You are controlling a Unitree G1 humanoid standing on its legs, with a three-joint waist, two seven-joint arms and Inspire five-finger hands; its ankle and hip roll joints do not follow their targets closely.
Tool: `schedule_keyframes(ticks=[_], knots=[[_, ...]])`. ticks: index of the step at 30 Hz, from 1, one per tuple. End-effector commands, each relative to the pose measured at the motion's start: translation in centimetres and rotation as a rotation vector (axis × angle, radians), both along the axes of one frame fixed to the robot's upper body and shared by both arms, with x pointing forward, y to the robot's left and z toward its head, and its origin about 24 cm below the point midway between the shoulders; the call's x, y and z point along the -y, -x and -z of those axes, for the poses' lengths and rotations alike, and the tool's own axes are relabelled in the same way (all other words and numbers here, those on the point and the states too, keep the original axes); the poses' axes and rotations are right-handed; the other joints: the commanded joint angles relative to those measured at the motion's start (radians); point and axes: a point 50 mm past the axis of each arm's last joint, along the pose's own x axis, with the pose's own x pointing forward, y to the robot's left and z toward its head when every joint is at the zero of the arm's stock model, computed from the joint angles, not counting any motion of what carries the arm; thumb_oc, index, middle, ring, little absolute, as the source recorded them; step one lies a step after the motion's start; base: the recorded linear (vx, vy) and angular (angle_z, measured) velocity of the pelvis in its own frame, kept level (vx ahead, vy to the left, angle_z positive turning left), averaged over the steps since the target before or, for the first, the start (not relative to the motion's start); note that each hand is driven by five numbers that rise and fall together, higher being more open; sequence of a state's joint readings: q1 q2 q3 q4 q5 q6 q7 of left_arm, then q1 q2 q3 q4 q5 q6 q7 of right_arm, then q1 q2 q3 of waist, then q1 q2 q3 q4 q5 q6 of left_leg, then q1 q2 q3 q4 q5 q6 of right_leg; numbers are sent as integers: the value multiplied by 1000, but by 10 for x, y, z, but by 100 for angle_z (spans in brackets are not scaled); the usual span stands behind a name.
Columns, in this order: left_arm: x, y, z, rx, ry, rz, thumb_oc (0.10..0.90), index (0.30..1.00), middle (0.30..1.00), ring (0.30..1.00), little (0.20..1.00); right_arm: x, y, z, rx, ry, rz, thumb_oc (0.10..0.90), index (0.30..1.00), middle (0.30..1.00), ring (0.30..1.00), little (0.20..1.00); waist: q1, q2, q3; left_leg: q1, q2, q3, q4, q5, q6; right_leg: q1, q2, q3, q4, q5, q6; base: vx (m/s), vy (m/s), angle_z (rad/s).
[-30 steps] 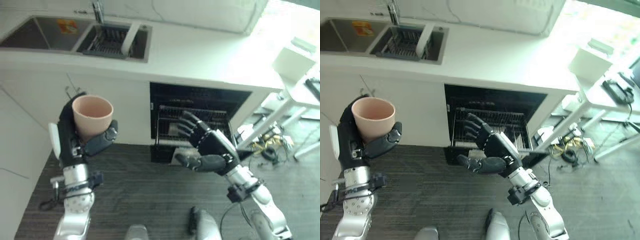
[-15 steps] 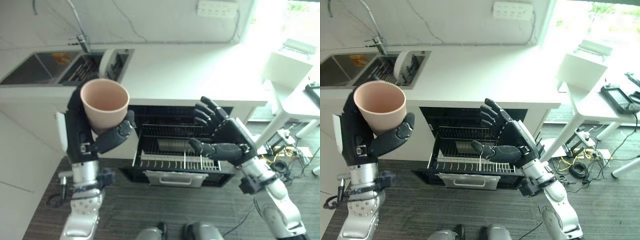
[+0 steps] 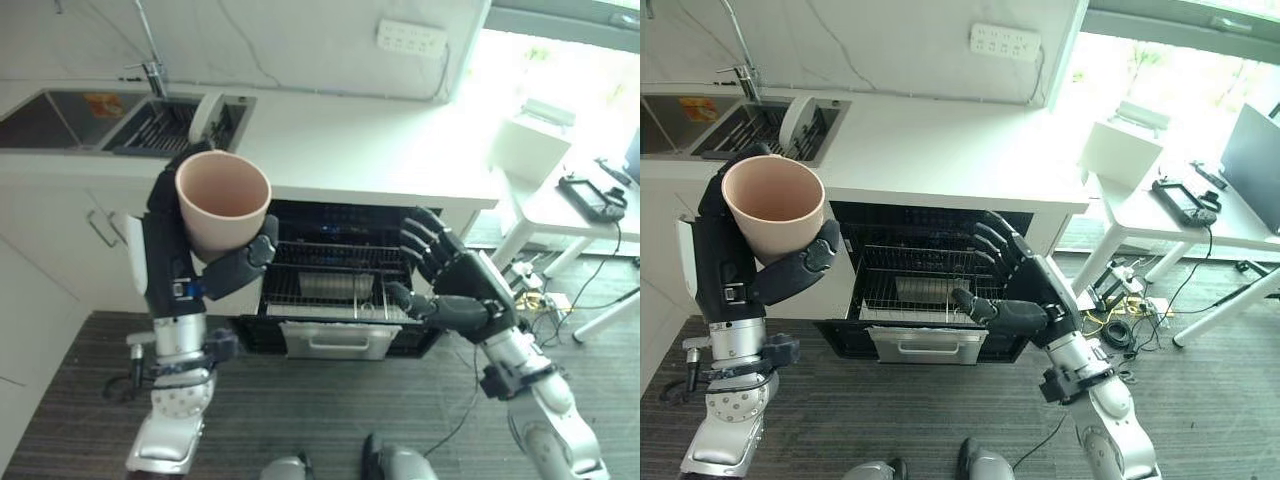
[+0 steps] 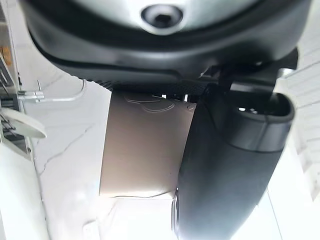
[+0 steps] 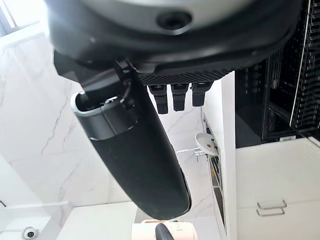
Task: Place the dishes in the dishwasher.
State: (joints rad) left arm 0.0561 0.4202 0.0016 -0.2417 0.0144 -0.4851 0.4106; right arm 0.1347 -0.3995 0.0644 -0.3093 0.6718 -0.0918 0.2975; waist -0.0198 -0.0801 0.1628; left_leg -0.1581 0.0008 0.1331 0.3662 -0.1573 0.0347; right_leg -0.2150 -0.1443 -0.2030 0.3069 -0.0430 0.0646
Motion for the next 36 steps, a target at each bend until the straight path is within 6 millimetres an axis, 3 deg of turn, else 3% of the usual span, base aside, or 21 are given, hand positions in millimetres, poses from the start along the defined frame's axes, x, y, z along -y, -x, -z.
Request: schedule_keyframes(ticks=[1,3,5,6,7,10,13,14,15,16,17,18,20,21,22,23,24,26,28,32,36], knots=[[9,5,-47,269,-46,121,400,300,300,300,300,-3,-5,-54,309,-80,5,800,900,900,900,900,21,12,-28,101,40,-27,-66,-76,-34,79,16,-36,-7,-14,70,5,69,13],[12,3,-47,252,-50,171,400,300,300,300,300,-6,-5,-55,315,-118,4,800,900,900,900,900,32,34,-18,87,60,-43,-66,-57,-21,119,26,-71,6,58,89,14,74,12],[14,1,-46,232,-13,227,400,300,300,300,300,-14,-6,-54,317,-99,-2,800,900,900,900,900,44,34,-3,86,63,-41,-66,-51,-21,97,-21,-90,24,105,91,97,-65,-10],[10,-1,-45,214,54,257,400,300,300,300,300,-20,-9,-51,307,-87,-24,800,900,900,900,900,50,24,6,103,63,-21,-66,-61,-31,81,-63,-109,-7,101,91,377,-367,-45],[8,-5,-43,186,129,312,400,300,300,300,300,-28,-12,-51,304,-81,-40,800,900,900,900,900,39,3,11,143,45,-17,-66,-96,-39,7,-112,-67,-7,109,104,404,-380,-49],[15,-9,-37,130,237,416,400,300,300,300,300,-34,-13,-56,331,-42,-35,800,900,900,900,900,10,1,-1,217,46,-39,-66,-149,-48,-72,-127,-20,-7,115,115,483,-402,-1],[18,-14,-28,66,343,459,400,300,300,300,300,-36,-16,-55,314,-5,-61,800,900,900,900,900,2,6,-24,269,73,-35,-66,-167,-69,-64,-119,-41,-7,89,110,387,-368,54],[14,-12,-22,104,582,516,400,300,300,300,300,-37,-17,-53,295,7,-81,800,900,900,900,900,-8,11,-52,311,101,-4,-66,-130,-90,-47,-102,-54,-7,64,84,442,-490,75],[22,-15,-12,61,670,566,400,300,300,300,300,-36,-18,-52,292,40,-69,800,900,900,900,900,-2,12,-64,359,118,30,-66,70,-130,14,-67,-80,-7,5,35,444,-514,92],[24,-15,-11,58,684,572,400,300,300,300,300,-35,-19,-53,294,46,-68,800,900,900,900,900,1,5,-65,350,110,31,-54,95,-132,19,-69,-80,-7,0,28,305,-374,78],[29,-15,-8,46,713,583,400,300,300,300,300,-35,-19,-53,295,57,-68,800,900,900,900,900,12,1,-60,300,90,2,31,125,-132,41,-55,-73,-7,-20,8,144,-205,52],[32,-15,-2,33,754,589,400,300,300,300,300,-33,-20,-52,297,65,-66,800,900,900,900,900,36,-9,-50,183,65,-23,98,152,-120,76,-38,-54,-7,-43,-6,170,-174,15],[33,-15,2,16,789,606,400,300,300,300,300,-33,-21,-53,300,72,-58,800,900,900,900,900,56,-14,-41,132,68,-31,50,139,-105,96,-29,-25,-7,-61,0,122,-3,-6],[36,-16,7,1,835,624,400,300,300,300,300,-34,-24,-55,303,74,-50,800,900,900,900,900,68,-4,-32,118,107,-32,-66,143,-113,105,-25,-6,-7,-70,17,88,113,-60],[36,-16,7,0,840,629,400,300,300,300,300,-34,-25,-56,303,73,-48,800,900,900,900,900,69,4,-28,107,122,-35,-66,136,-118,109,-20,-5,-7,-72,20,123,203,-71],[36,-18,4,-6,832,650,400,300,300,300,300,-34,-27,-57,302,63,-38,800,900,900,900,900,81,20,-10,26,197,-74,-66,229,-149,129,-8,13,-7,-93,13,85,159,-67],[36,-20,5,-16,820,652,400,300,300,300,300,-35,-27,-57,292,50,-43,800,900,900,900,900,81,19,-7,22,199,-94,-66,233,-153,135,-22,18,-7,-97,17,85,212,-16],[37,-22,10,-46,830,636,400,300,300,300,300,-36,-25,-56,275,50,-67,800,900,900,900,900,62,33,-21,44,192,-87,-66,118,-144,125,-45,11,-7,-92,36,28,248,-34],[37,-26,16,-105,894,664,400,300,300,300,300,-31,-26,-56,265,48,-69,800,900,900,900,900,44,47,-33,63,200,-68,-66,64,-147,117,-59,-1,-7,-80,47,6,200,-41],[41,-32,16,-110,803,620,400,300,300,300,300,-33,-32,-60,261,21,-84,800,900,900,900,900,36,57,-40,87,225,-42,-66,16,-153,116,-96,-31,-7,-57,81,42,113,16],[37,-29,3,-41,547,493,400,300,300,300,300,-31,-32,-61,234,-36,-87,800,900,900,900,900,40,47,-38,104,218,-43,-66,-6,-144,117,-114,-32,-7,-45,103,54,33,18]])
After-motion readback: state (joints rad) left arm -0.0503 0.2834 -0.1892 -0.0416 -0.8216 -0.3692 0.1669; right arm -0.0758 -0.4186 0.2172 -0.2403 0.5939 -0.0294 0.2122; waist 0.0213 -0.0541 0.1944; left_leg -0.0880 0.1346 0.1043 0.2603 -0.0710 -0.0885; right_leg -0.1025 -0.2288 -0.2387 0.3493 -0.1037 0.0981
